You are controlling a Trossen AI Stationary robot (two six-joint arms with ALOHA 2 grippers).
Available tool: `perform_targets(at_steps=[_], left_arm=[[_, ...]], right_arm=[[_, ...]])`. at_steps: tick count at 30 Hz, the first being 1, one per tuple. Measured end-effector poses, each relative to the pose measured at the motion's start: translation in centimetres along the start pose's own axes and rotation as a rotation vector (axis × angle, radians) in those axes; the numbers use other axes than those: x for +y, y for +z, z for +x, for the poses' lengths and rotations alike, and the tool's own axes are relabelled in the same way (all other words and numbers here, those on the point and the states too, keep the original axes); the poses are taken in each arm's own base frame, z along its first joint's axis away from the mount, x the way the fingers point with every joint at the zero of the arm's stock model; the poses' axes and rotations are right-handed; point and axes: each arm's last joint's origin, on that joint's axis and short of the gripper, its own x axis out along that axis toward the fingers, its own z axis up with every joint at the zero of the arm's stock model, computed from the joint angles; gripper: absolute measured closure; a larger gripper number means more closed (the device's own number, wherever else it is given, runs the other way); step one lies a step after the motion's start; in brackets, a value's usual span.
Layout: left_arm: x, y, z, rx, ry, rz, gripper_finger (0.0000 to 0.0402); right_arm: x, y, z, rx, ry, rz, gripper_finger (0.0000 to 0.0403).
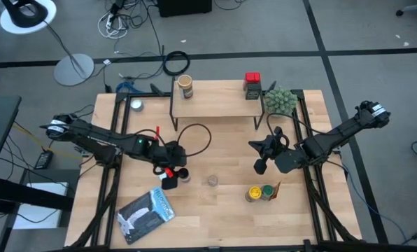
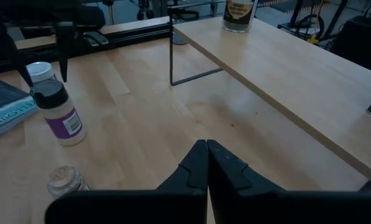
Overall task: Shelf spices
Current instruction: Put the black seasoning bottle on the shelf
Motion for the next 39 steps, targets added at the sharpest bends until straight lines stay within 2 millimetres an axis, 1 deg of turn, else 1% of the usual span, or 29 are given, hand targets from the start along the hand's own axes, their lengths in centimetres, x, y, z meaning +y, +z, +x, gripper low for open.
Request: perform_targets(at_steps=[3, 7, 11, 16, 20, 26, 29, 39], left_arm=[[-0.1, 0.2, 0.0, -0.023, -0.006, 0.005, 0.0199], [-0.3, 1.0, -0.1, -0.108, -0.026, 0.054, 0.0199], [-0.4, 1.6, -0.1, -0.166, -0.039, 0.056, 0.0199], [-0.3, 1.9, -0.2, -0.202, -0.004, 0.049, 0.0196], [-0.3, 1.8, -0.2, -0.202, 0.005, 0.036, 0.0178], [-0.3, 1.9, -0.2, -0.208, 0.005, 0.044, 0.013], [-0.4, 2.1, -0.2, -0.23, 0.0, 0.045, 0.0113], [-0.4, 2.0, -0.2, -0.221, -0.004, 0.048, 0.0108]], right_arm=[[0.0, 0.0, 0.0, 0.0, 0.0, 0.0, 0.0403], [0.0, 0.0, 0.0, 0.0, 0.0, 0.0, 0.0403], [0.0, 0.0, 0.0, 0.0, 0.001, 0.0, 0.0403], [0.0, 0.0, 0.0, 0.0, 0.001, 0.0, 0.0403], [0.0, 0.0, 0.0, 0.001, 0.001, 0.0, 0.0403], [0.0, 0.0, 0.0, 0.001, 0.002, 0.0, 0.0403], [0.0, 0.0, 0.0, 0.001, 0.002, 0.001, 0.0402], [0.0, 0.0, 0.0, 0.005, 0.009, 0.001, 0.0402]])
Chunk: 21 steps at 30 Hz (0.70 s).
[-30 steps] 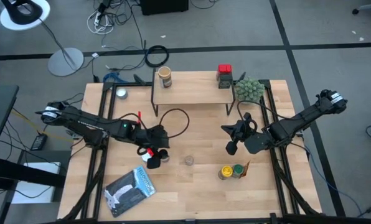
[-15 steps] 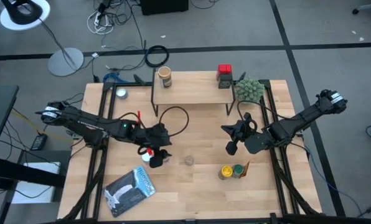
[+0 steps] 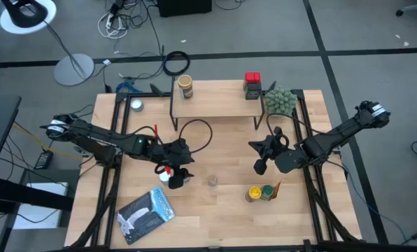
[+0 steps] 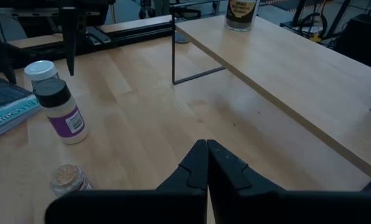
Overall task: Shelf spices
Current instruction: Put the black seasoning bottle on the shelf
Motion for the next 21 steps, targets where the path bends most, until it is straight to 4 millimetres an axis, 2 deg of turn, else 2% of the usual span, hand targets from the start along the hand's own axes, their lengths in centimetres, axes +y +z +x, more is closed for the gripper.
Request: perform_targets(at_steps=[7, 14, 21], left_arm=[[0.4, -1.2, -0.1, 0.117, 0.058, -0.032, 0.0108], [0.3, -1.6, -0.1, 0.17, 0.027, -0.078, 0.0108], [-0.1, -2.4, 1.7, 0.261, -0.023, -0.085, 0.0108]], right_arm=[[0.0, 0.0, 0.0, 0.0, 0.0, 0.0, 0.0402], [0.0, 0.0, 0.0, 0.0, 0.0, 0.0, 0.0402], [0.0, 0.0, 0.0, 0.0, 0.0, 0.001, 0.0402]])
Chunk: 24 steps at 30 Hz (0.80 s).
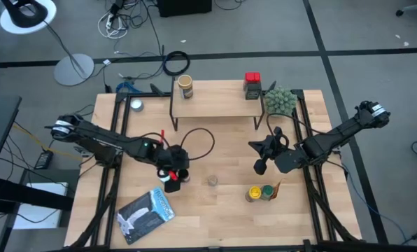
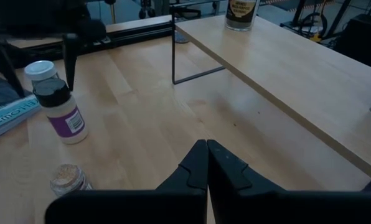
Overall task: Shelf spices
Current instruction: Put the black seasoning bottle on the shelf
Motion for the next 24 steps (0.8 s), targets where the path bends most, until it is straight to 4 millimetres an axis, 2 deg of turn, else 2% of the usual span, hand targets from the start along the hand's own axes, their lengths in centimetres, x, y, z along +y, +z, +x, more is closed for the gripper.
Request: perform_targets(at_steps=[7, 17, 24], left_arm=[[0.1, -0.2, 1.6, 0.052, 0.018, 0.01, 0.0112], [0.2, -0.1, 1.6, 0.042, 0.029, 0.029, 0.0191], [0.3, 0.7, 0.9, 0.034, 0.062, 0.059, 0.0193]], right_arm=[[0.0, 0.0, 0.0, 0.0, 0.0, 0.0, 0.0402], [0.0, 0.0, 0.0, 0.0, 0.0, 0.0, 0.0402], [0.0, 0.0, 0.0, -0.001, 0.0, 0.0, 0.0402]])
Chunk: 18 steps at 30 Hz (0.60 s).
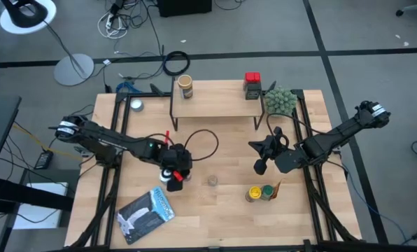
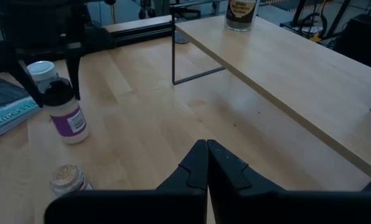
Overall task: Shelf spices
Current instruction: Put the black seasoning bottle on the shelf
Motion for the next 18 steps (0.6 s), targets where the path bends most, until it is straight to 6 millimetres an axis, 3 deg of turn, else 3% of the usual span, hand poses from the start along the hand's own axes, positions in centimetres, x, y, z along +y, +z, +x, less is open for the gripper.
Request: perform_targets(at_steps=[8, 14, 18], left_arm=[[2.6, 4.6, -4.2, -0.099, 0.062, 0.064, 0.0191], [7.6, 8.1, -9.2, -0.215, 0.148, 0.067, 0.0191], [11.8, 9.5, -13.0, -0.317, 0.185, 0.013, 0.0191]], right_arm=[[0.0, 0.0, 0.0, 0.0, 0.0, -0.007, 0.04], [0.0, 0.0, 0.0, 0.0, 0.0, -0.009, 0.0401], [0.0, 0.0, 0.0, 0.0, 0.0, -0.023, 0.04]])
